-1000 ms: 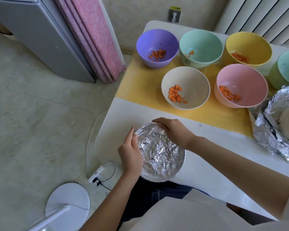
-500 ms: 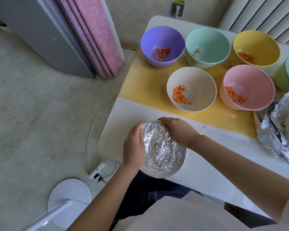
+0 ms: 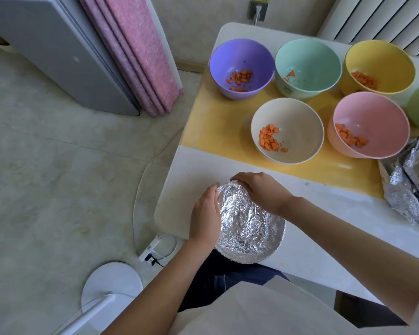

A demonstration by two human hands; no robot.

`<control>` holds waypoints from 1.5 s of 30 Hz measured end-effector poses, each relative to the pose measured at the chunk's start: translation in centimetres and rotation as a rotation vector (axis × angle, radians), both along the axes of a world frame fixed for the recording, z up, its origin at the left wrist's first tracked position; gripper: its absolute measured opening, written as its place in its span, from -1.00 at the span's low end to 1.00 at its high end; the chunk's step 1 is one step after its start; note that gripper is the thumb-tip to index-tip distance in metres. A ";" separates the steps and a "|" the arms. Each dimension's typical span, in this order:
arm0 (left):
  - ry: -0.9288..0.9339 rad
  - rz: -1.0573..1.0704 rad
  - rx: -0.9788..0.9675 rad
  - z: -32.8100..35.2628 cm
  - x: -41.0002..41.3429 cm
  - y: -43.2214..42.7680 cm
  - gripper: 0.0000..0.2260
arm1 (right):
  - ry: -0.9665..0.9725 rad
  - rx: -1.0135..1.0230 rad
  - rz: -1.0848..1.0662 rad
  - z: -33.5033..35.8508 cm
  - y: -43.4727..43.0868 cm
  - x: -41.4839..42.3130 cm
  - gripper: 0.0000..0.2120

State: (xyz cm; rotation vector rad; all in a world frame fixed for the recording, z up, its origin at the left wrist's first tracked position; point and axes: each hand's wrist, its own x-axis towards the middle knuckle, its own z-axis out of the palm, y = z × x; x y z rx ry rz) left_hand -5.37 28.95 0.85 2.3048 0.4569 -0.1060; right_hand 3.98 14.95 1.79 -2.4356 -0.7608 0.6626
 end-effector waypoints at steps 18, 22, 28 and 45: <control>0.005 -0.147 -0.169 -0.3 2.0 2.3 -0.68 | 0.028 0.003 -0.062 -0.3 0.8 0.1 -0.63; -0.061 -0.133 -0.111 -0.5 1.6 2.9 -0.70 | 0.000 0.038 -0.173 -0.1 1.2 -0.1 -0.69; -0.131 -0.080 -0.094 -1.0 1.6 3.9 -0.73 | 0.014 0.004 -0.087 0.5 2.4 -0.1 -0.70; -0.295 -0.313 0.024 -0.3 2.7 5.6 -0.70 | -0.067 0.085 -0.002 0.7 4.1 0.4 -0.71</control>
